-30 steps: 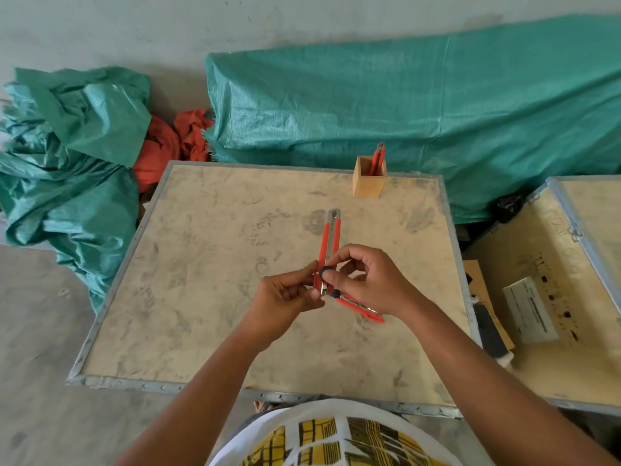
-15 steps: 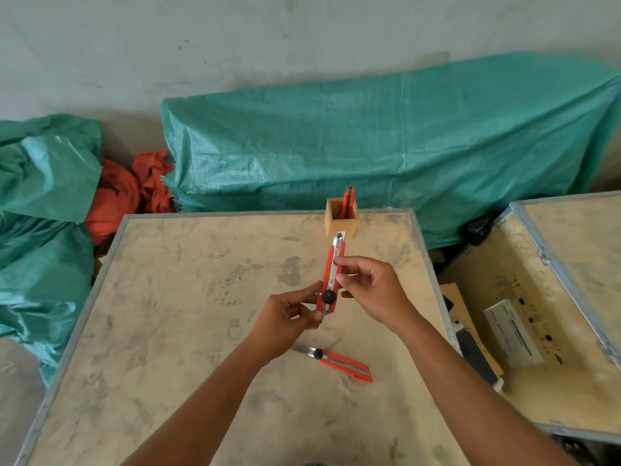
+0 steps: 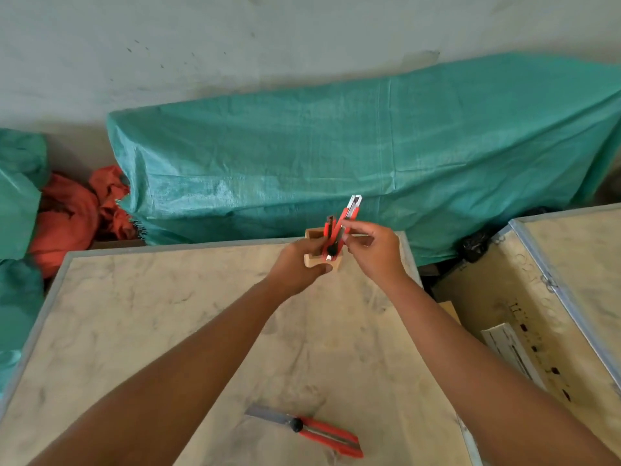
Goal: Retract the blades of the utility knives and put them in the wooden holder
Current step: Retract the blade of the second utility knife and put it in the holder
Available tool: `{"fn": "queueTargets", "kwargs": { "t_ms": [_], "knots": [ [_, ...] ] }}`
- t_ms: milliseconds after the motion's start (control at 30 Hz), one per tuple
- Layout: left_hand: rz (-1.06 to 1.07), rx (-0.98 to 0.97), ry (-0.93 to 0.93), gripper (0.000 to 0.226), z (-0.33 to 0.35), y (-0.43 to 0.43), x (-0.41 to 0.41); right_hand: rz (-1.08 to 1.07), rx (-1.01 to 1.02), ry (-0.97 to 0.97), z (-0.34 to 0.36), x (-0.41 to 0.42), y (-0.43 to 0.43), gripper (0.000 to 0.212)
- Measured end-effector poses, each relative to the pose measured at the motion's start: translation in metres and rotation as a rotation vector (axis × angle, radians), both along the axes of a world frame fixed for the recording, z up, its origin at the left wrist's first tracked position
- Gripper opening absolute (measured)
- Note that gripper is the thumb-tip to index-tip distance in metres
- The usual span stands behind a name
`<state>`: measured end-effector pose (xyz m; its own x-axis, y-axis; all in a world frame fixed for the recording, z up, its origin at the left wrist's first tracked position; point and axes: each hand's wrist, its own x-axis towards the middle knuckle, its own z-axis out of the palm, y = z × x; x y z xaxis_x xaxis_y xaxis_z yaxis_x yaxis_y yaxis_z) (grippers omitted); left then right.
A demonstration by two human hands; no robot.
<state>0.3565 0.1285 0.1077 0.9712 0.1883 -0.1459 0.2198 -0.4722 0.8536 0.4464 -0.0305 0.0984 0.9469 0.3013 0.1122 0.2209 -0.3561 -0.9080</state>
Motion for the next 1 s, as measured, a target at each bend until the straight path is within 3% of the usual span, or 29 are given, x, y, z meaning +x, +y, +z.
{"fn": "queueTargets", "kwargs": {
  "t_ms": [167,233,600,1000],
  "knots": [
    [0.057,0.143,0.155,0.095,-0.035,0.014,0.047,-0.013,-0.081,-0.177,-0.031,0.034,0.024,0.026],
    [0.059,0.157,0.203,0.098,-0.052,0.015,0.057,0.002,-0.13,-0.221,-0.042,0.04,0.03,0.025],
    [0.103,0.159,0.154,0.075,-0.086,0.017,0.064,0.04,-0.229,-0.233,-0.077,0.039,0.032,0.035],
    [0.213,0.091,0.158,0.067,-0.055,-0.002,0.014,0.042,-0.182,-0.177,-0.056,-0.01,-0.007,0.03]
  ]
}}
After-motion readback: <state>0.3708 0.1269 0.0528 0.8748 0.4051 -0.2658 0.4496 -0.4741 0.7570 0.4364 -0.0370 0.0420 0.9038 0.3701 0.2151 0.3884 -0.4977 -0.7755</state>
